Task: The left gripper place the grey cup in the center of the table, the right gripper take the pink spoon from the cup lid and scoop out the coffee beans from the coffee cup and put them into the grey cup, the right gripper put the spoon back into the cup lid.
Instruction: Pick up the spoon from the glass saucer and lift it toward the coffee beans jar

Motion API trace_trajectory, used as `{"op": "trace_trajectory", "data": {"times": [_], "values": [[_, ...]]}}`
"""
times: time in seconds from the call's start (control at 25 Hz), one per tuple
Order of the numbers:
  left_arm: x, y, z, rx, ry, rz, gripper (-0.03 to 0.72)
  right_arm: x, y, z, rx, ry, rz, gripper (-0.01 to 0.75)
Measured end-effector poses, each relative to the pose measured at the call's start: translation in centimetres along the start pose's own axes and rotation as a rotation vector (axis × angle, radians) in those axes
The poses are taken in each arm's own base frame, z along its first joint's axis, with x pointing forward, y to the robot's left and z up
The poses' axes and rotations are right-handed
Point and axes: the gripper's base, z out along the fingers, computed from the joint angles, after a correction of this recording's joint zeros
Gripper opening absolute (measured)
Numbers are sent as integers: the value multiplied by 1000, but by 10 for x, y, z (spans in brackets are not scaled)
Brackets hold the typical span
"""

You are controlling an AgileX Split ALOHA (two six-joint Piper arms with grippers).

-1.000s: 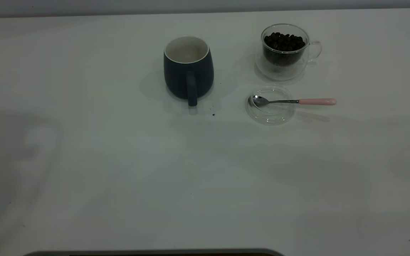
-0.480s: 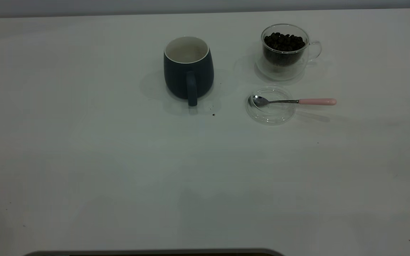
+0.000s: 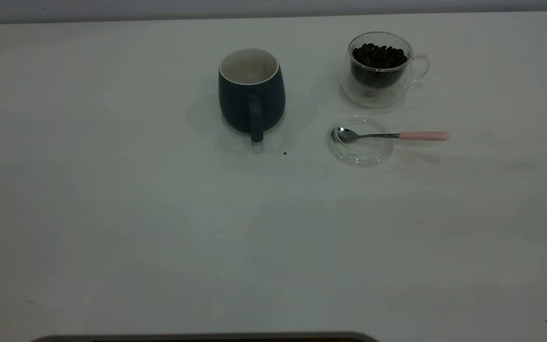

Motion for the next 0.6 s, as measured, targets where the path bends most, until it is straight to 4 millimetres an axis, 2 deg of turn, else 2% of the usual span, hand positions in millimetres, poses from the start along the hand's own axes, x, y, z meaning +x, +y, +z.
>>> {"op": "trace_trajectory", "data": {"times": [0.16,0.36,0.6], "values": [[27,0,14,1,11,0,565,0,0,0,0,0,0,524],[48,0,25,1,0,1,565,0,0,0,0,0,0,524],[52,0,33,1,-6,17,565,0,0,0,0,1,0,524]]}}
